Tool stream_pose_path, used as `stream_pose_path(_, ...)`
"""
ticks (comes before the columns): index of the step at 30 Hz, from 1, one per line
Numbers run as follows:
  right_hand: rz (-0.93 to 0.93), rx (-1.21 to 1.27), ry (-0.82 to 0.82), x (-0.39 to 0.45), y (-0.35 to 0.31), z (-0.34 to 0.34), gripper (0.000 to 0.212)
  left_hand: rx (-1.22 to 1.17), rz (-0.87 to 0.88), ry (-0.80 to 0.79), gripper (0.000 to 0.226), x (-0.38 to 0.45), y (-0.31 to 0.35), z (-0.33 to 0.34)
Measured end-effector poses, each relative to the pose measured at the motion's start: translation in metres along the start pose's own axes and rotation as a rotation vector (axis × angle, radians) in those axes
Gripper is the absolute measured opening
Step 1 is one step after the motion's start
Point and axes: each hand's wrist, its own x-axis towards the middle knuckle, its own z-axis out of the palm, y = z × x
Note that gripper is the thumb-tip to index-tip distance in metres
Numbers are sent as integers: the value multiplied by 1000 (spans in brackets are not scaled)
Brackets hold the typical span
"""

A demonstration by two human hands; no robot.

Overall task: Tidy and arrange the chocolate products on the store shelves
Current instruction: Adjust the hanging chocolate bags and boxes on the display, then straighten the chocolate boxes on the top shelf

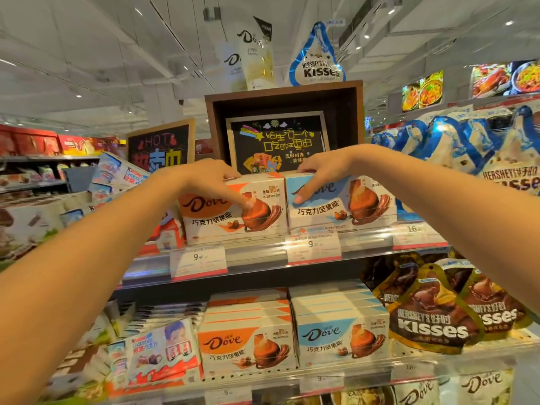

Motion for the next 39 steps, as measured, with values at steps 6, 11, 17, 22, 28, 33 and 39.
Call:
stream_pose_path(6,5,-33,-1,0,-1,1,46,-54,59,65,80,-10,-6,0)
stream_pose_path(11,-10,-41,-6,1,2,1,45,-91,105,55,72,-16,-4,-6)
stream_pose_path(17,12,-38,-14,4,2,0,55,-153,98,30,62,-24,1,-10)
stream_pose_path(22,11,-80,11,4,3,2,59,-86,68,87,79,-26,7,3)
stream_pose_path(28,-222,-9,217,-12,11,-1,80,-118,63,102,99,-29,5,5)
stream_pose_path(33,-183,-110,80,-26,32,-7,71,-217,73,135,81,-33,9,11)
stream_pose_path(39,-236,-249,216,-25,32,-2,58,-173,36,154,53,-32,15,15)
